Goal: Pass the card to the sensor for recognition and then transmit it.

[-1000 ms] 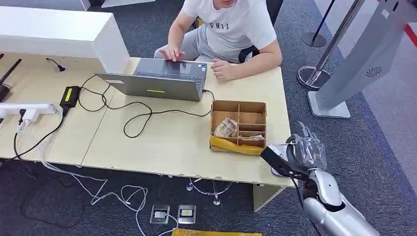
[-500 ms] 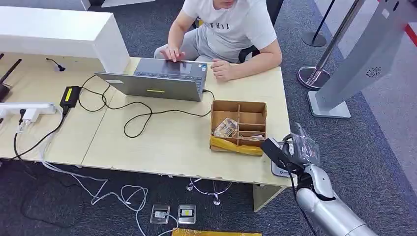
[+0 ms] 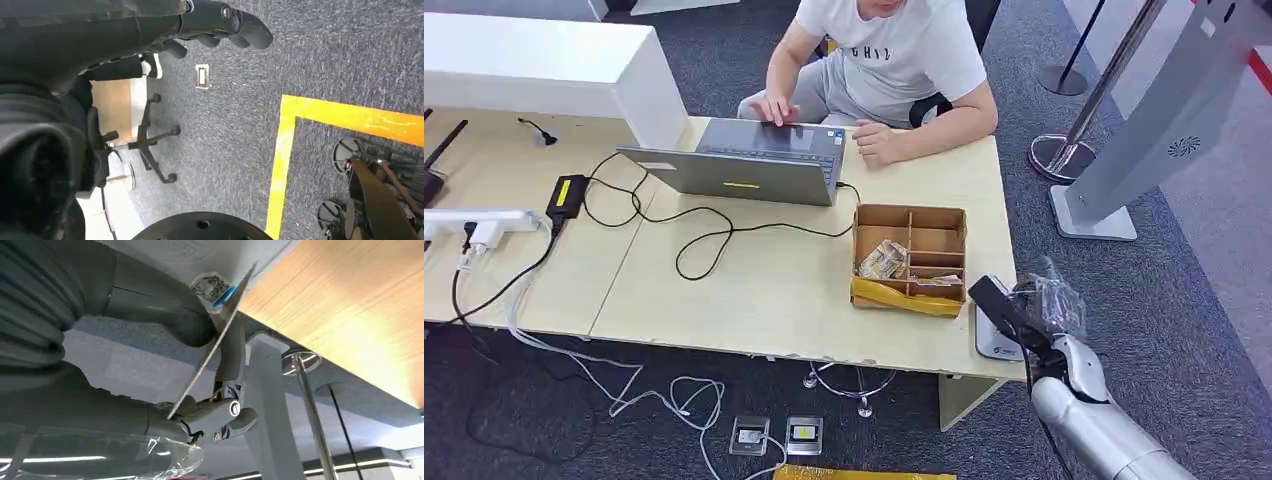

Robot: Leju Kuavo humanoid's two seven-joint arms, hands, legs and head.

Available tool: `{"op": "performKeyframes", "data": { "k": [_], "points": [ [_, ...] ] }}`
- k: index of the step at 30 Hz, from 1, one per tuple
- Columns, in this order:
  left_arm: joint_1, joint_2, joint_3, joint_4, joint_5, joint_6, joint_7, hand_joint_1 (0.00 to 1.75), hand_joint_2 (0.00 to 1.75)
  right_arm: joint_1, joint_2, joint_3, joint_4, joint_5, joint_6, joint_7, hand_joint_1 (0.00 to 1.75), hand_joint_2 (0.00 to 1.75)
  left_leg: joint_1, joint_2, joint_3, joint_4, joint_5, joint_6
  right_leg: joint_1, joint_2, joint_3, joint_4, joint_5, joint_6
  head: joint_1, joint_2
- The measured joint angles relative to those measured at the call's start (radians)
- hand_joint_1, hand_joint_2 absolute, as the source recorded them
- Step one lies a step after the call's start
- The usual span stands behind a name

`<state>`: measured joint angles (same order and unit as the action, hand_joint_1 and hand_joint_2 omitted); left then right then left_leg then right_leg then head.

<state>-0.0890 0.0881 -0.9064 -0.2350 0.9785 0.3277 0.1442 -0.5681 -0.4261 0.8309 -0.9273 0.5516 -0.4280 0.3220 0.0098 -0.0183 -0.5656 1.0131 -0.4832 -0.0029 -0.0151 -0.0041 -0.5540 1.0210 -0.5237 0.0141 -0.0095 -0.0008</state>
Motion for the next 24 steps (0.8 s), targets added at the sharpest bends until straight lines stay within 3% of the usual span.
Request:
{"op": "performKeyframes", "data": {
  "k": [24],
  "points": [
    [0.000,0.000,-0.024,0.000,0.033,-0.008,0.013,0.00,0.00,0.017,-0.006,-0.007,0.020,0.014,-0.034,0.000,1.75,1.75,0.000,0.001,0.002,0.000,0.000,0.000,0.000,0.001,0.001,0.000,0.000,0.000,0.000,0.000]
  ]
}}
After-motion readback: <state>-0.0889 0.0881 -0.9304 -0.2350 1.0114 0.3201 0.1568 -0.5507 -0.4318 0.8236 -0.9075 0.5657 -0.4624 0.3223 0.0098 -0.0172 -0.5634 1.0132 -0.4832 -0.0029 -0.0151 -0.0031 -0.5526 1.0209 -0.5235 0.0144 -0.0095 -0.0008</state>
